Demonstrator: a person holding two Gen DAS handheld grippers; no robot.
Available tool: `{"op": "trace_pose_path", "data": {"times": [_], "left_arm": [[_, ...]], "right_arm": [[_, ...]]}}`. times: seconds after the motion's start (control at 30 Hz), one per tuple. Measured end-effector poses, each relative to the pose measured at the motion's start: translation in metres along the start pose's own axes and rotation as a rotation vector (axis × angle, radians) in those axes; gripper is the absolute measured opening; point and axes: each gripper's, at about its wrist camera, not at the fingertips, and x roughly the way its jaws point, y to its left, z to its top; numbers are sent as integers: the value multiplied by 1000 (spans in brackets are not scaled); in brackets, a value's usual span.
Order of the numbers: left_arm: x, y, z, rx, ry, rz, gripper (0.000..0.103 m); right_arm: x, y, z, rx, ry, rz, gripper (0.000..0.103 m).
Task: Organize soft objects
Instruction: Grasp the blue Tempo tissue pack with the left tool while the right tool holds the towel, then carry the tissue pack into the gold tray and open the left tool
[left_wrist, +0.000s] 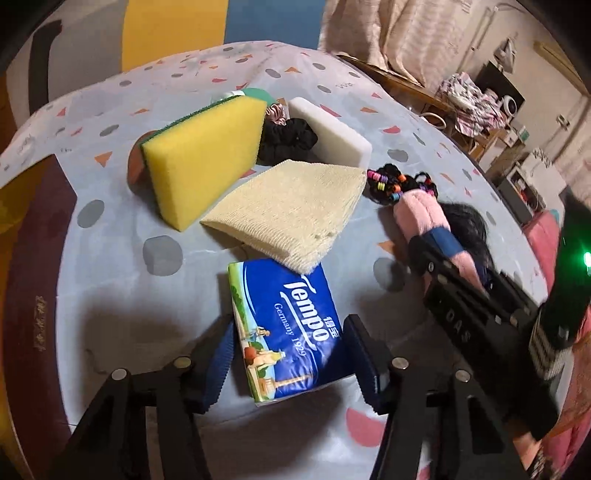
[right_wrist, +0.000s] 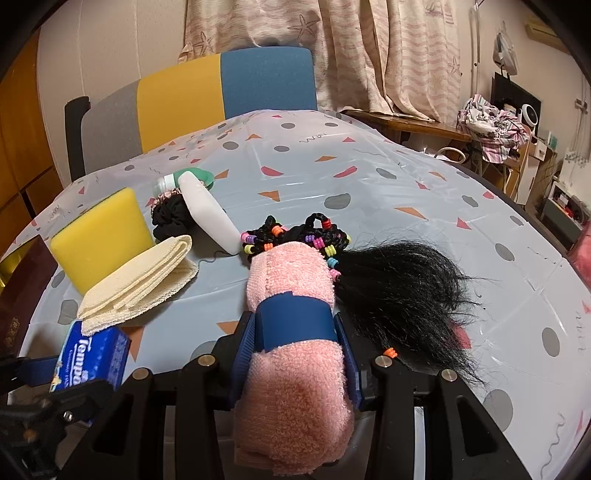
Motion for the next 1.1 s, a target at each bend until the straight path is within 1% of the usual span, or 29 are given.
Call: {"op": "trace_pose_path", "data": {"times": [0.2,0.33,0.47,0.63,0.83,0.9,0.97,1.1], "left_arm": [[-8,12,-9,-10,-6,-39,58],[-11,20,-15,-23,-21,-43,59],[-16,19,-20,5,-24,-22,55],[-29,31,-25,-66,-27,-90,54],[-62,42,-28,-74,-89,-131,54],[-73,49,-28,-83,-108,-134,54],[-83,59,-28,-101,-127,-142,54],[-106,86,-27,-138,-167,-130,54]], "right_arm": [[-2,4,-1,-20,-8,-1,43],[-6,10,-1,-51,-31,24,42],[-10,18,-3,-89,-49,16,41],[-10,26,-3,-127,-52,5,40],[-10,29,-4,-146,-51,19,38],[-11,31,-5,-154,-51,17,38],[-11,32,-5,-160,-50,19,38],[-11,32,-6,-159,-46,23,38]]}}
